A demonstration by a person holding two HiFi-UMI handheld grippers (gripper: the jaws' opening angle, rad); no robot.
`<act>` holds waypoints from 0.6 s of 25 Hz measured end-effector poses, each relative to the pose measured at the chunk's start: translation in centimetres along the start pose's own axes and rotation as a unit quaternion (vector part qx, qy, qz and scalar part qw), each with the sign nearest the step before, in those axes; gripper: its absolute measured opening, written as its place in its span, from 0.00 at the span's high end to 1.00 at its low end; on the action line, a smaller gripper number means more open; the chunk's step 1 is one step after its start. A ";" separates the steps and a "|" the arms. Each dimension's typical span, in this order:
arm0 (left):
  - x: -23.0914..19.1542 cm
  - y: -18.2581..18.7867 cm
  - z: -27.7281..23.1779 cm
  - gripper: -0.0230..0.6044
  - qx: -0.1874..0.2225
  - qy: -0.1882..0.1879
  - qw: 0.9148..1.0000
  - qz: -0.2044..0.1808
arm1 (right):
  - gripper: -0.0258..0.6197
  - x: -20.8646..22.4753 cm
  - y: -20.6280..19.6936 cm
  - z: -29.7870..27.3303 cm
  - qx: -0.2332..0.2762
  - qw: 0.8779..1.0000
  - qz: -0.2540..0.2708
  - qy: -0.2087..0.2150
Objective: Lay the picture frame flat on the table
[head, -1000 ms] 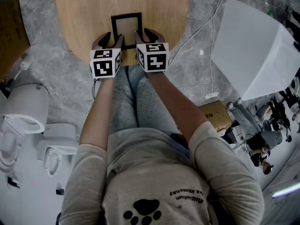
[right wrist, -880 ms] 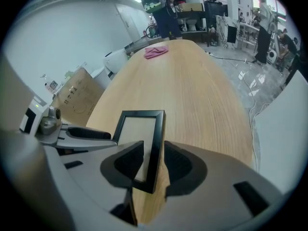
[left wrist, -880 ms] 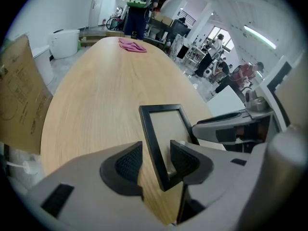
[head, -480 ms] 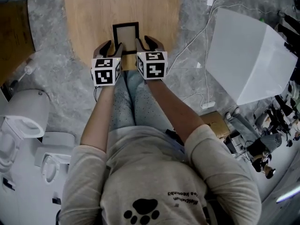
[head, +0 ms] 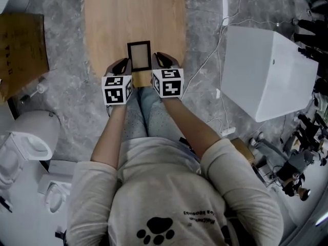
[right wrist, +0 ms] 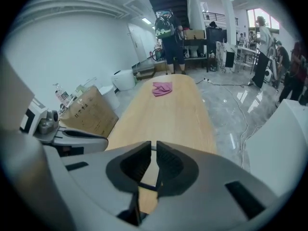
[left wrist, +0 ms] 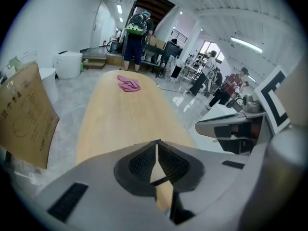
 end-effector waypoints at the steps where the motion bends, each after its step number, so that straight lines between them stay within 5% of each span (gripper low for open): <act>1: 0.3 0.3 0.6 0.93 0.006 0.001 1.000 -0.001 | 0.90 -0.1 0.5 0.7 0.007 1.000 0.002 0.002; 15: 3.7 7.1 10.4 0.95 0.138 0.007 0.990 -0.042 | 0.94 -3.1 6.1 11.0 0.096 0.993 -0.004 0.062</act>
Point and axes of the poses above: the fingertips, and each gripper's own axes: z backward along the fingers, x to its right, y out of its top, the point moved 9 cm from there along z, backward along the fingers, and after that the axes turned 4 degrees about y, right-handed, at the moved point
